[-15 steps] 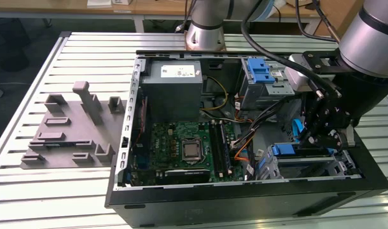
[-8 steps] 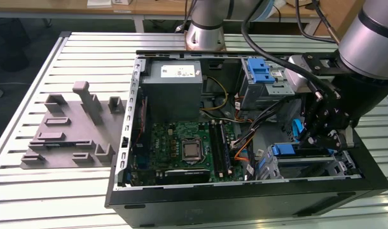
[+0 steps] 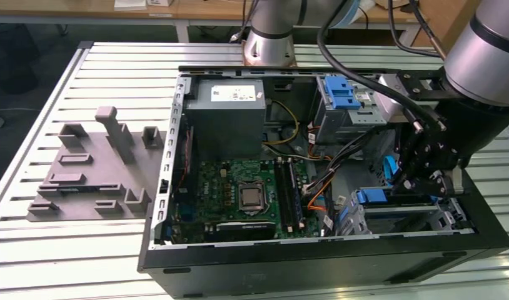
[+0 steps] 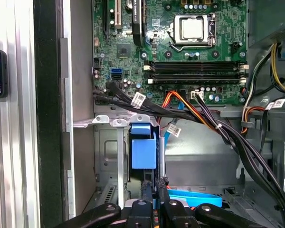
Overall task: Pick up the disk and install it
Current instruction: 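Insert the second disk wire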
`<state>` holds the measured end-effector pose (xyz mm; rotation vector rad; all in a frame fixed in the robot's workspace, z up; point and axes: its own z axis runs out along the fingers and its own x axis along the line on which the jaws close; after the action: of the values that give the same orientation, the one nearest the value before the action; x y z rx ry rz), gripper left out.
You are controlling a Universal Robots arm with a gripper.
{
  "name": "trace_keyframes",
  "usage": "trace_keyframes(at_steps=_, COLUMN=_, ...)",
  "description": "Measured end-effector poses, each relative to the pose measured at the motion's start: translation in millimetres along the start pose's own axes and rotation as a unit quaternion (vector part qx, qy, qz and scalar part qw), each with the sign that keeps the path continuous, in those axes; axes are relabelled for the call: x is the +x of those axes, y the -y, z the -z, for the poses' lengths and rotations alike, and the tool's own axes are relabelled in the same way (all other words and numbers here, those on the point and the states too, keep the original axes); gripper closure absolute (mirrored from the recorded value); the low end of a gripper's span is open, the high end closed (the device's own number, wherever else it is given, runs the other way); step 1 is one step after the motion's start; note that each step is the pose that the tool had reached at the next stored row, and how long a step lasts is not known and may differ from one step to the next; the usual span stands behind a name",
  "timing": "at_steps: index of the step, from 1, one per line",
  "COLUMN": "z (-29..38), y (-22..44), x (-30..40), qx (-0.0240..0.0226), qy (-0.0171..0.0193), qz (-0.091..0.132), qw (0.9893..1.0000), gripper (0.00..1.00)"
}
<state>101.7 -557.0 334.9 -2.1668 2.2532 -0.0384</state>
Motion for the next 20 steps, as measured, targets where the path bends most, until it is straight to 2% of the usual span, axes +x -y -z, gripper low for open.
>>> trace_keyframes(at_steps=7, z=-2.6, y=1.3, x=0.1, qx=-0.0004, qy=0.0024, qz=-0.001, qw=1.0000, gripper=0.84)
trace_keyframes(at_steps=19, z=-6.8, y=4.1, x=0.3, qx=-0.0005, qy=0.0037, qz=-0.002, qw=1.0000, gripper=0.84)
trace_keyframes(at_steps=20, z=-7.6, y=4.2, x=0.1, qx=-0.0003, qy=0.0046, qz=-0.002, qw=1.0000, gripper=0.84)
